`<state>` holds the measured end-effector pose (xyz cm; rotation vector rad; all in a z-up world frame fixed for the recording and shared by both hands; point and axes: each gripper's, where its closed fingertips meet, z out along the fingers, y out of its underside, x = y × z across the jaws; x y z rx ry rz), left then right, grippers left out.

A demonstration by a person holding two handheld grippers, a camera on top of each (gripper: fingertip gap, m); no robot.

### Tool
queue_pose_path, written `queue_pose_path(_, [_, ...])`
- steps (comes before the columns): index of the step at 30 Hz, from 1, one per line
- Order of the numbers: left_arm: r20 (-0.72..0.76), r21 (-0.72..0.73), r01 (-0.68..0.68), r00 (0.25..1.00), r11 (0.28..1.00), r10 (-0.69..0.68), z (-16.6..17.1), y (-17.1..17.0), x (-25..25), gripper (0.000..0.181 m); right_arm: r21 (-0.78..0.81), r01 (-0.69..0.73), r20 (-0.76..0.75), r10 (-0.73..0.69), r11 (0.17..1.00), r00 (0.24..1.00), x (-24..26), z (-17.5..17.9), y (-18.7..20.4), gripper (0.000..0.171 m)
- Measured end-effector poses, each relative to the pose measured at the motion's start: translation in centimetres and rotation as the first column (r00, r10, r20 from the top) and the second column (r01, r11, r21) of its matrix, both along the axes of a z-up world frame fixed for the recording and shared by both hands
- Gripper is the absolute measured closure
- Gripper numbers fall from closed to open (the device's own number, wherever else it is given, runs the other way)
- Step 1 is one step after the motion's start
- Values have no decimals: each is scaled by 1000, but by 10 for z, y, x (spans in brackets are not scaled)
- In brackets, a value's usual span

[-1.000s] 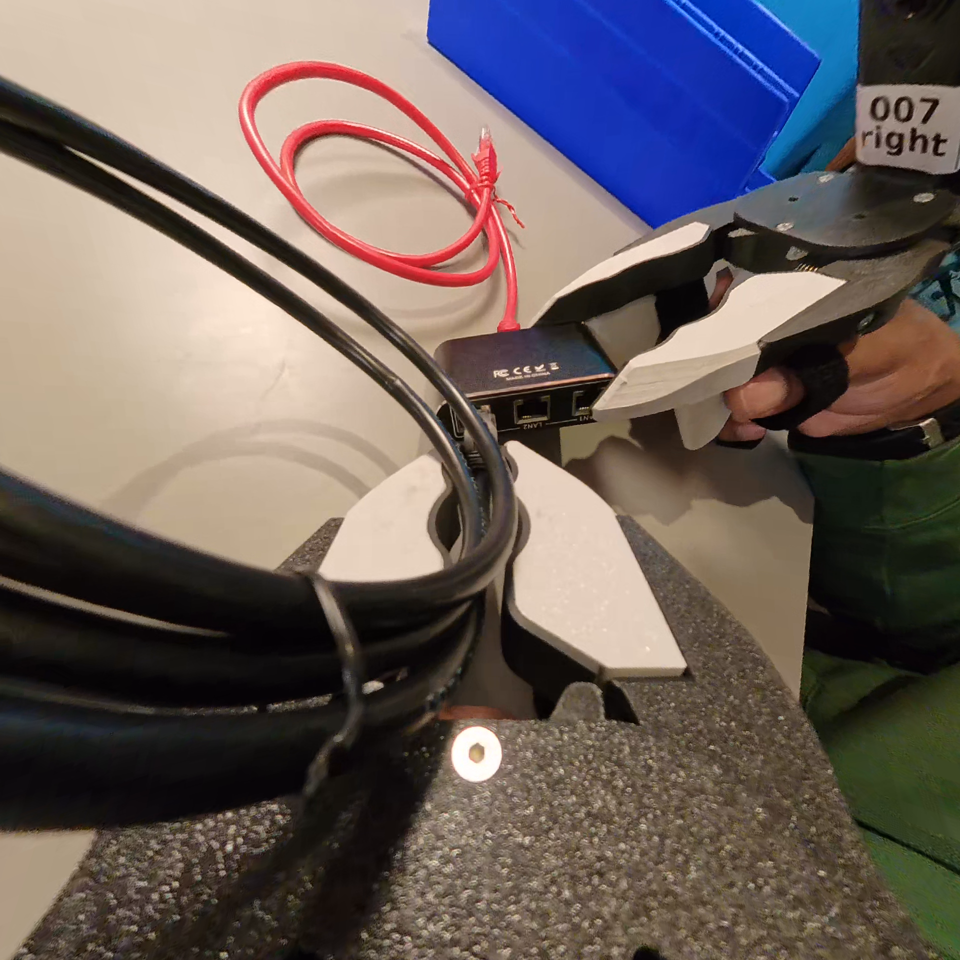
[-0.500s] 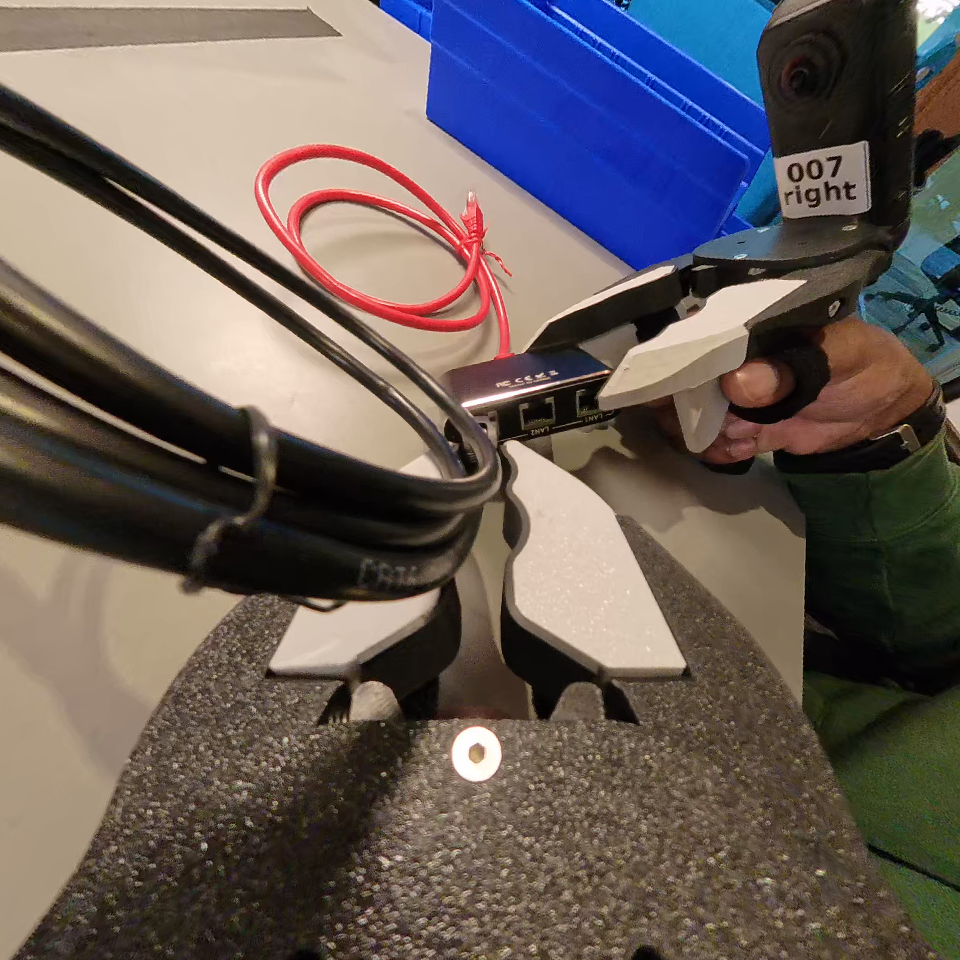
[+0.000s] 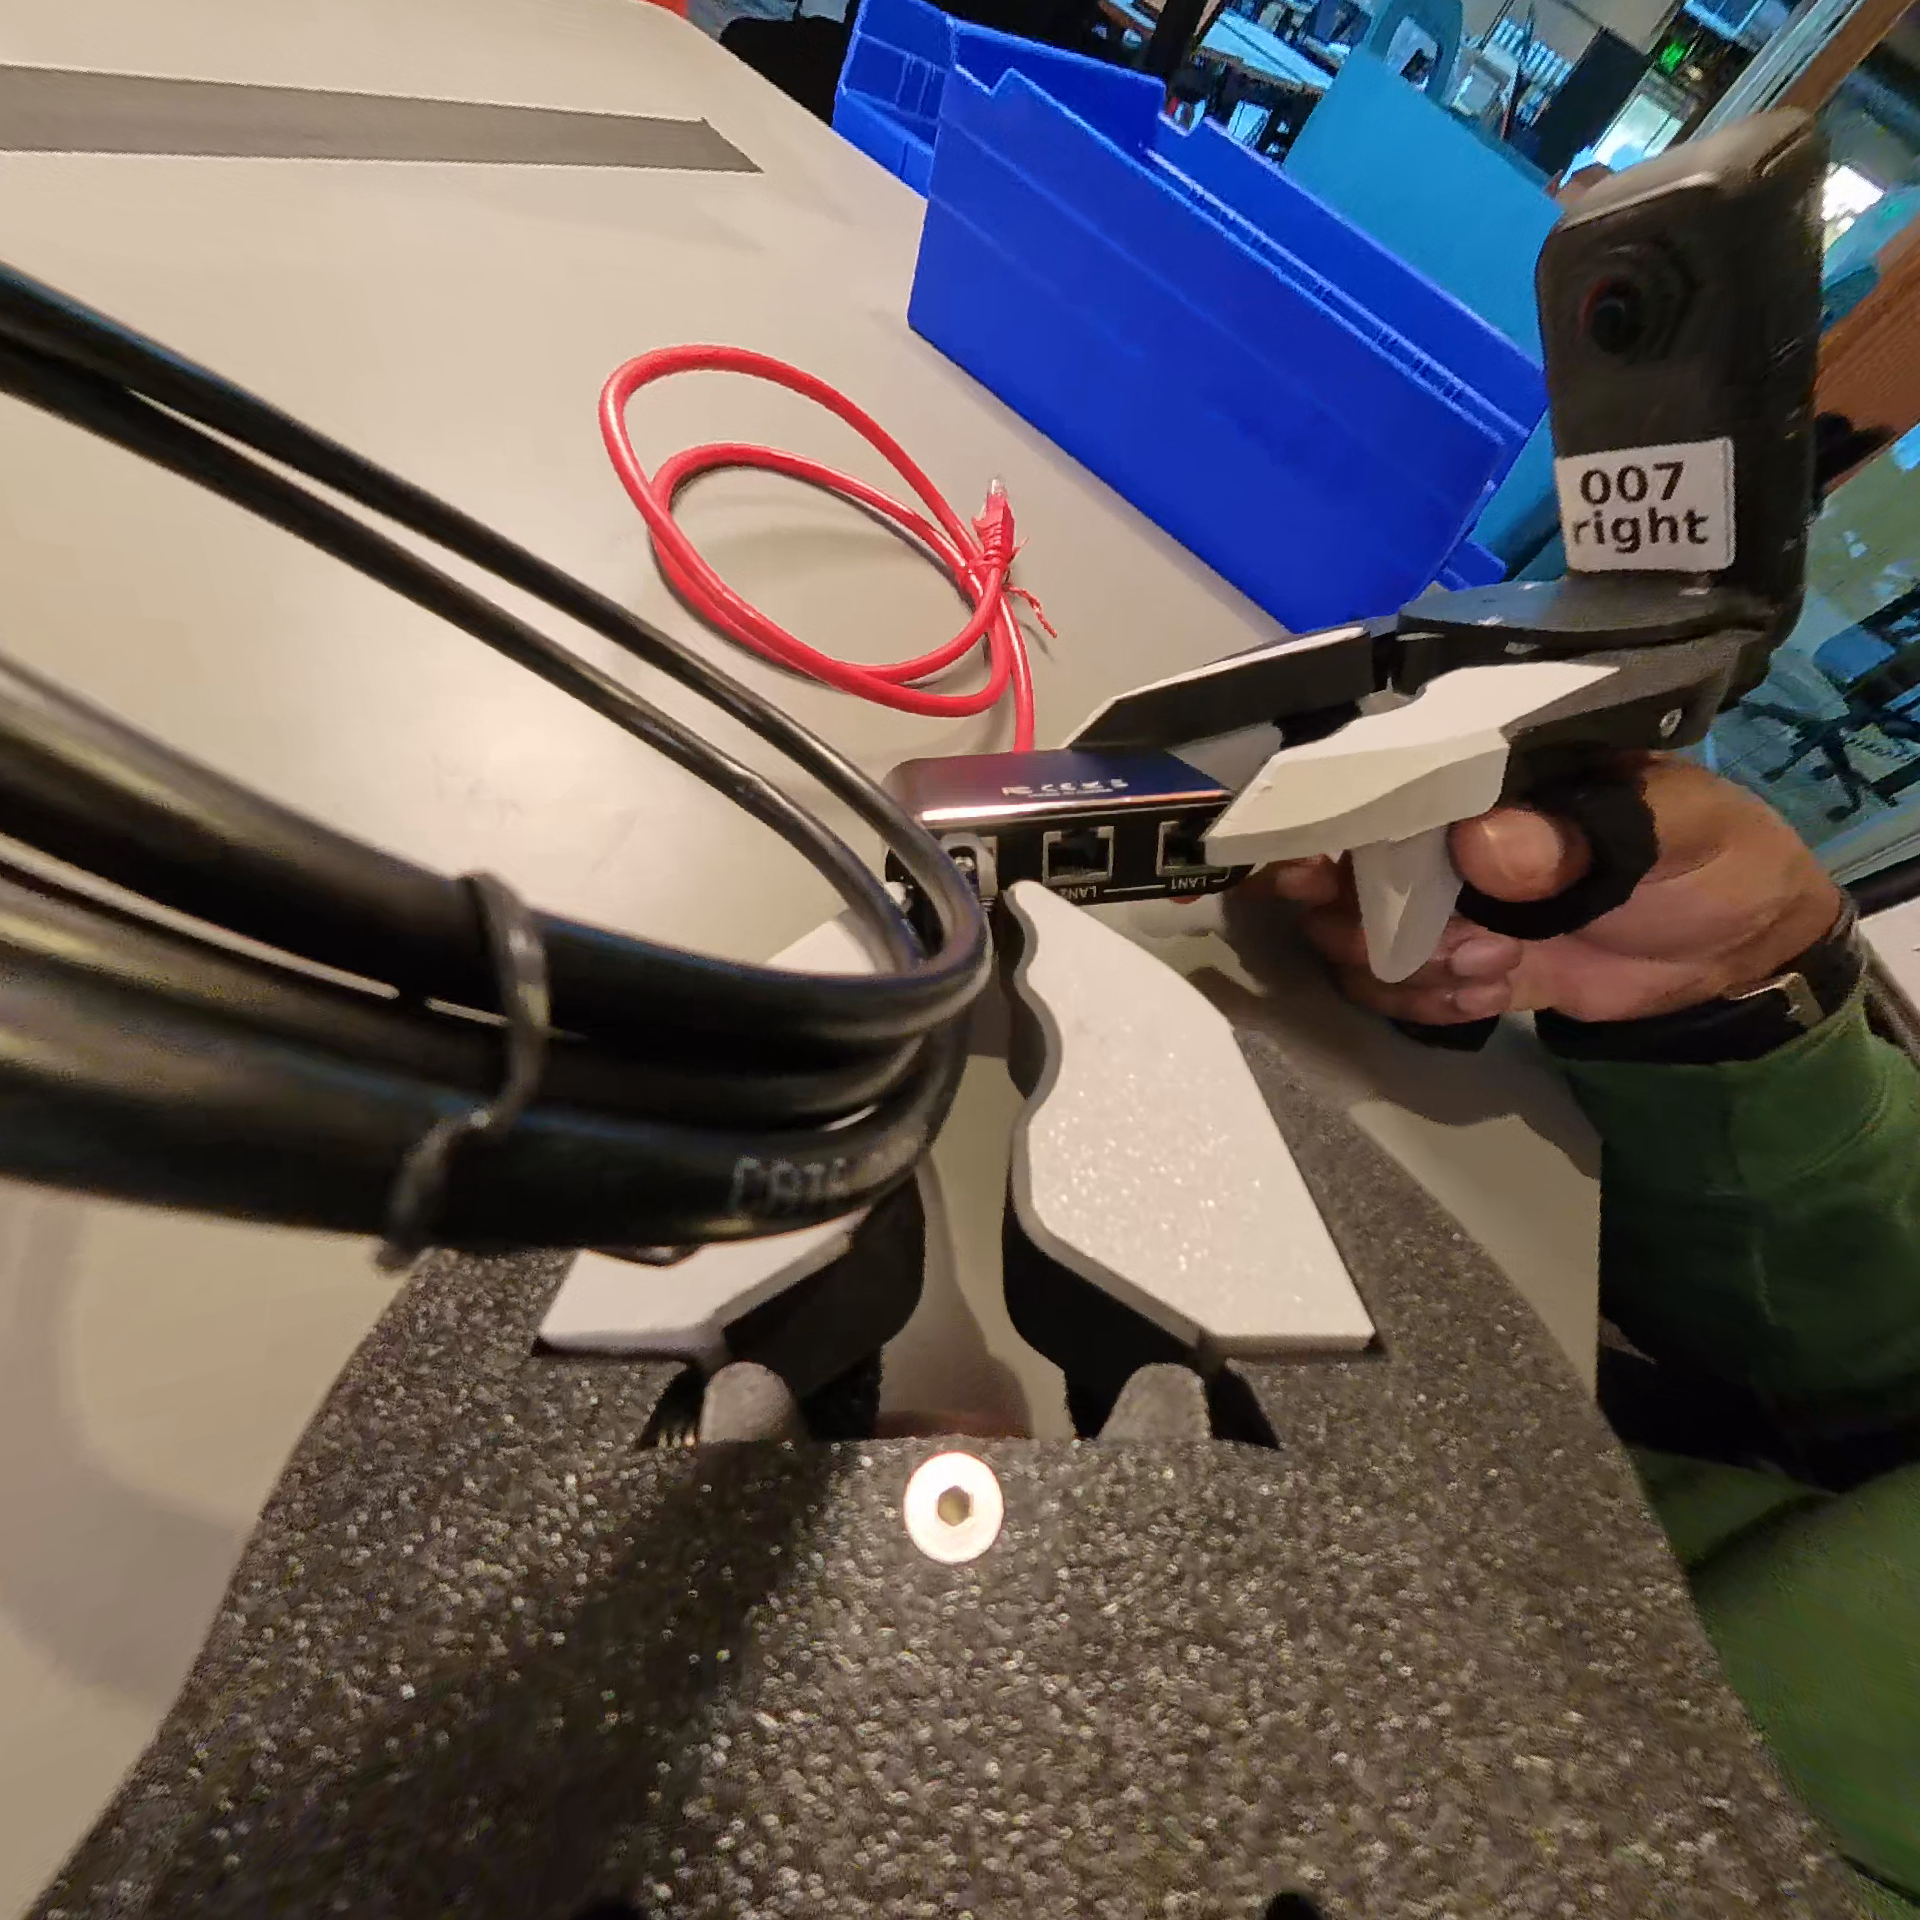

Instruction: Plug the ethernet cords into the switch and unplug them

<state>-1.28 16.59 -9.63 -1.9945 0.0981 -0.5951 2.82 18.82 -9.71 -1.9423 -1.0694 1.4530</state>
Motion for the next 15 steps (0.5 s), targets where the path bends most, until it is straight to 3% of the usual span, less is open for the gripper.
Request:
queue_pose_path(1, [-11, 4, 1, 1000, 1000, -1, 0, 0, 0, 167, 7, -3, -2, 3, 1000, 1000, 0, 1, 0, 112])
queue_pose_path(15, [-38, -9, -5, 999, 1000, 4, -3, 0, -1, 166, 59, -19, 4, 19, 998, 1000, -3, 2, -5, 111])
